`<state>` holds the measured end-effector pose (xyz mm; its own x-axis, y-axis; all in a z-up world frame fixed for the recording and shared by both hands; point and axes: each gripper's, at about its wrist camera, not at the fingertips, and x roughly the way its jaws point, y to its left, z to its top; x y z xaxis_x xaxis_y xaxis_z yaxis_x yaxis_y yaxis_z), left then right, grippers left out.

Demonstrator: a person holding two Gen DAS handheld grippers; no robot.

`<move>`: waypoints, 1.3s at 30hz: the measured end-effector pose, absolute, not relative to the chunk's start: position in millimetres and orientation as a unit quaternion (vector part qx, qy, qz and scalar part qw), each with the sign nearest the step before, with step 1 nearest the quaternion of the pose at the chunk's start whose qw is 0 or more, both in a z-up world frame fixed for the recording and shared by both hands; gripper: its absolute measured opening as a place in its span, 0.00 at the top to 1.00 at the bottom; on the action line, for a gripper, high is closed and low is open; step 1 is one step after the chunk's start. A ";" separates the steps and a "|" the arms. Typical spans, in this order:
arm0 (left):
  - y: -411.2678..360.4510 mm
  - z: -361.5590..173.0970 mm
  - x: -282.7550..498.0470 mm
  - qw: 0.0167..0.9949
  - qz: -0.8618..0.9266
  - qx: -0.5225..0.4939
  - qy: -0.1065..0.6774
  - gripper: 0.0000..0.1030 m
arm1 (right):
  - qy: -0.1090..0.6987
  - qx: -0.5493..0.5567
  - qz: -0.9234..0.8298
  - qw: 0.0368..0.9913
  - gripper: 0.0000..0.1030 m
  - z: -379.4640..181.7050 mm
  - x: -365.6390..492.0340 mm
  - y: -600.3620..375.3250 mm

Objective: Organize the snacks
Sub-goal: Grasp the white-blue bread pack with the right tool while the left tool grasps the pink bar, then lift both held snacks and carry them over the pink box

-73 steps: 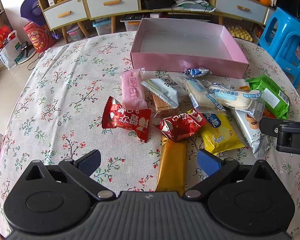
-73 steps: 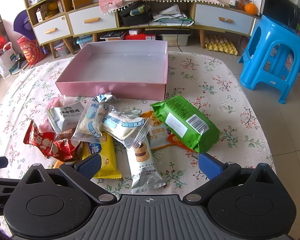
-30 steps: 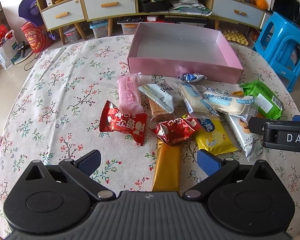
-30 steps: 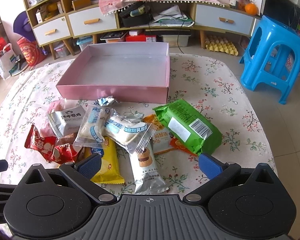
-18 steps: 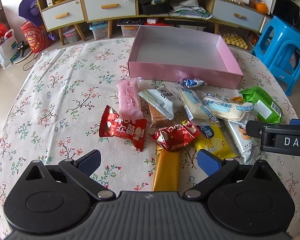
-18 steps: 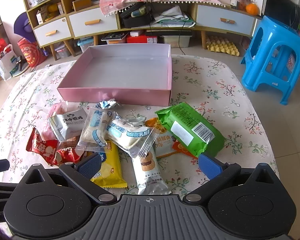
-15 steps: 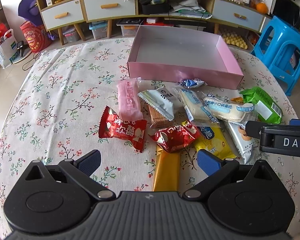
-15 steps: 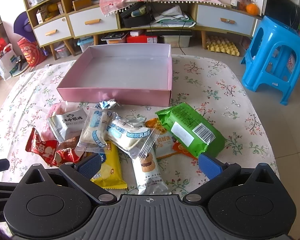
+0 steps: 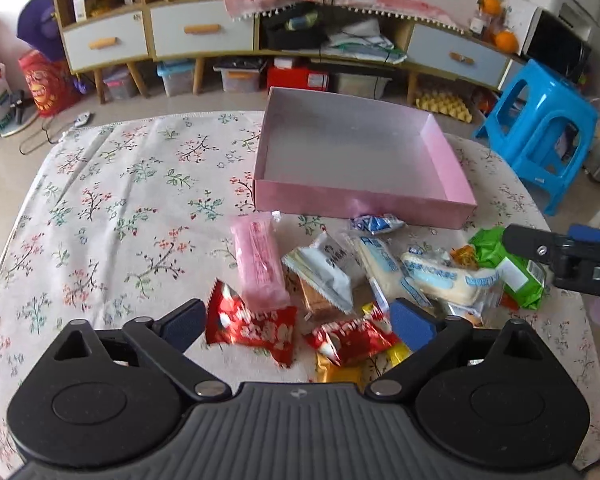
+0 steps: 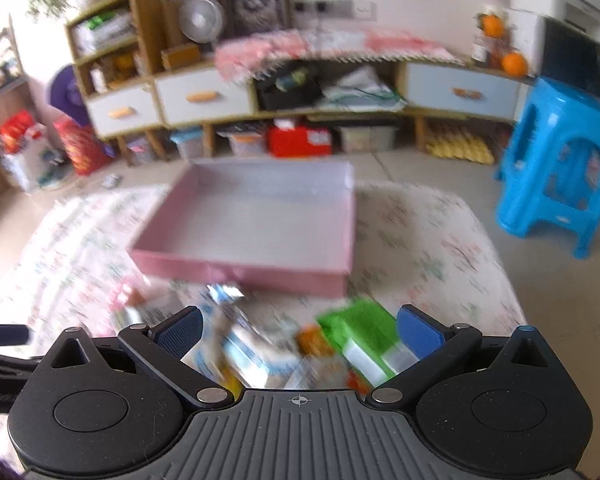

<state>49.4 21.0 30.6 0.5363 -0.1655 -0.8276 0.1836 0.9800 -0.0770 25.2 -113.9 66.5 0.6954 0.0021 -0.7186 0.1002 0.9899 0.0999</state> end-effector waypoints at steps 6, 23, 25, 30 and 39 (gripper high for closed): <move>39.2 16.0 84.0 0.866 -0.095 -0.041 0.489 0.17 | 0.435 0.077 0.061 0.895 0.00 63.5 71.9 -109.3; 77.7 -33.7 128.5 0.826 -0.099 -0.193 0.520 0.63 | 0.490 0.267 0.116 0.822 0.47 -10.2 109.2 -127.7; 76.3 -35.6 130.7 0.826 -0.097 -0.195 0.520 0.66 | 0.495 0.268 0.114 0.819 0.53 -14.2 109.2 -127.5; 72.4 -38.6 132.4 0.828 -0.094 -0.182 0.523 0.71 | 0.501 0.253 0.113 0.820 0.56 -18.1 110.1 -119.1; 65.3 -39.6 132.4 0.831 -0.085 -0.163 0.525 0.66 | 0.502 0.168 0.110 0.842 0.55 -19.2 105.5 -92.2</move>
<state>132.4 65.3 -39.6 0.4349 -0.3125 -0.8445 -0.0291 0.9325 -0.3601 105.5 -92.2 -19.2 0.4727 0.3528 -0.8075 -0.0164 0.9197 0.3922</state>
